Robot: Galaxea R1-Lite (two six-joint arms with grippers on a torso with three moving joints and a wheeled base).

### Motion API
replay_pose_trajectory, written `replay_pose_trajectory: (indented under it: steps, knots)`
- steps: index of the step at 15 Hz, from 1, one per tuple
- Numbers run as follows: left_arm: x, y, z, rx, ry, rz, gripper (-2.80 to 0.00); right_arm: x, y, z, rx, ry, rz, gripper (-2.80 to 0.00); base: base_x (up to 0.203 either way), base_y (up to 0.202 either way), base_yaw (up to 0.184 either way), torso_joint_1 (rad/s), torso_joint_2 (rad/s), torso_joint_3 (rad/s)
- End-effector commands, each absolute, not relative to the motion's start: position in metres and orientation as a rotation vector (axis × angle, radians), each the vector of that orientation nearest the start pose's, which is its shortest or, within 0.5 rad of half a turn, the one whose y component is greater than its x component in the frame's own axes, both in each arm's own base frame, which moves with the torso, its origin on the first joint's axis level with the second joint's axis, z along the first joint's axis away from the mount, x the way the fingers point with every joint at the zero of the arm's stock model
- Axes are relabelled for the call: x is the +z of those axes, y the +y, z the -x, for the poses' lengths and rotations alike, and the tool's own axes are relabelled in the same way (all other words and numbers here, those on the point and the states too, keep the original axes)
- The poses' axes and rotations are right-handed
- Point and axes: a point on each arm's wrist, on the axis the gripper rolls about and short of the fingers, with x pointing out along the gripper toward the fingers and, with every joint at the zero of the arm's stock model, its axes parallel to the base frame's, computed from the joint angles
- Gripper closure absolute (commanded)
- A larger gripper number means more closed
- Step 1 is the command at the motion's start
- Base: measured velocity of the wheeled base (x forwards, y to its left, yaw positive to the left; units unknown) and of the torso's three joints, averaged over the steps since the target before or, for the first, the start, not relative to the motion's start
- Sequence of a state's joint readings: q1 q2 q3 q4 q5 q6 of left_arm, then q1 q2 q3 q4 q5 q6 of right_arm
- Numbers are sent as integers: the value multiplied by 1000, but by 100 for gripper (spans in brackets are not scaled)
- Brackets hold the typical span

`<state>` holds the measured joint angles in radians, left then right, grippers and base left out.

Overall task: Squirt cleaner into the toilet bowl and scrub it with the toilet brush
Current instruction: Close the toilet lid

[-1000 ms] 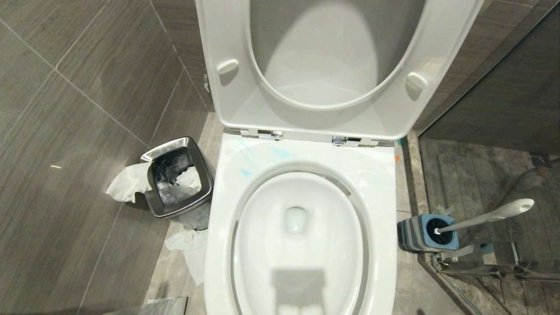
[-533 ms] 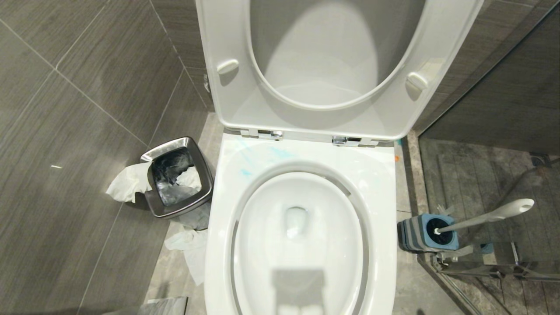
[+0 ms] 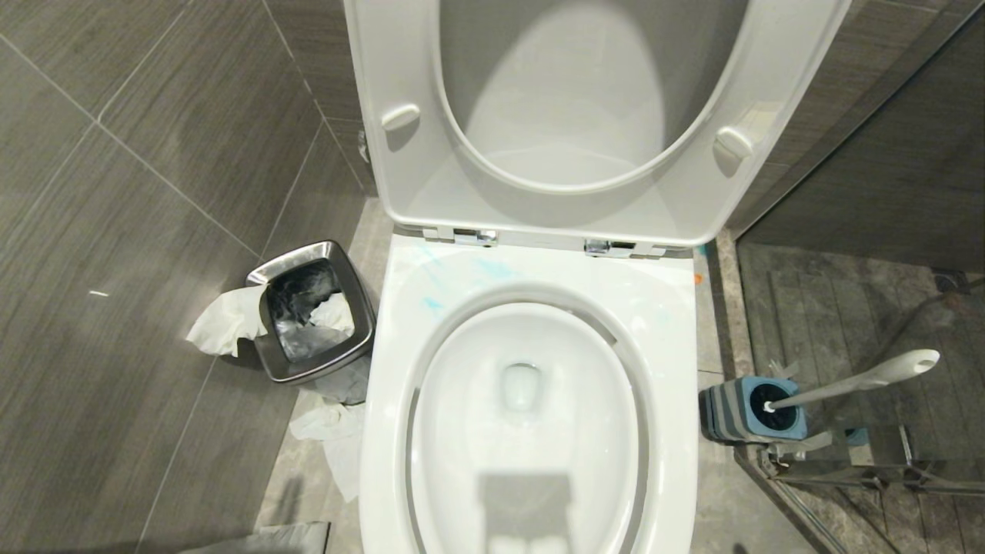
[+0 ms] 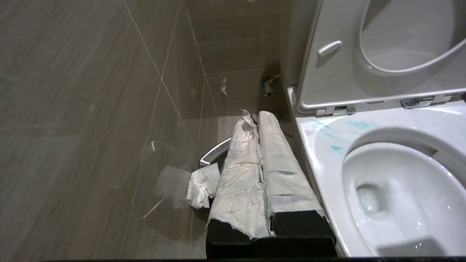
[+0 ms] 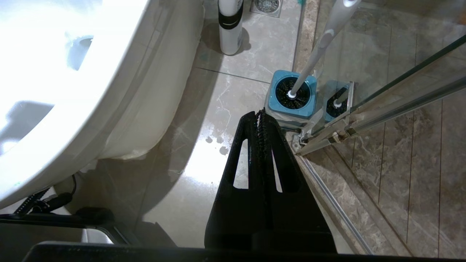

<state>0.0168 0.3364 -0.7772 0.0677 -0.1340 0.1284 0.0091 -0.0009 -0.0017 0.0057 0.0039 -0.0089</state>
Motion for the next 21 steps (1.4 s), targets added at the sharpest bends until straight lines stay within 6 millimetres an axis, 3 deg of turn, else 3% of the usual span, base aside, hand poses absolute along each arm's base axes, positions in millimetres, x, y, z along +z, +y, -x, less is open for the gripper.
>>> replay_pose_trajectory:
  steps: [1,6,10,13,16,18,21]
  knots:
    - [281,-4,51,-101,-338,-153,0,75,0,23,14,5,9,0,0,0,0,0,0,0]
    - [286,-4,43,-105,-317,-142,0,75,0,23,14,5,9,0,0,0,0,0,0,0]
    - [307,-4,20,-109,-278,-139,0,75,0,23,14,5,9,0,0,0,0,0,0,0]
    - [335,-3,-14,-123,-235,-133,0,75,0,23,14,5,9,0,0,0,0,0,0,0]
    - [366,-4,-64,-185,-213,-126,0,75,0,23,14,5,9,0,0,0,0,0,0,0]
    - [389,-5,-104,-212,-248,-111,0,75,0,23,14,5,9,0,0,0,0,0,0,0]
    - [430,-16,-145,-297,-348,-71,0,75,0,23,14,5,9,0,0,0,0,0,0,0]
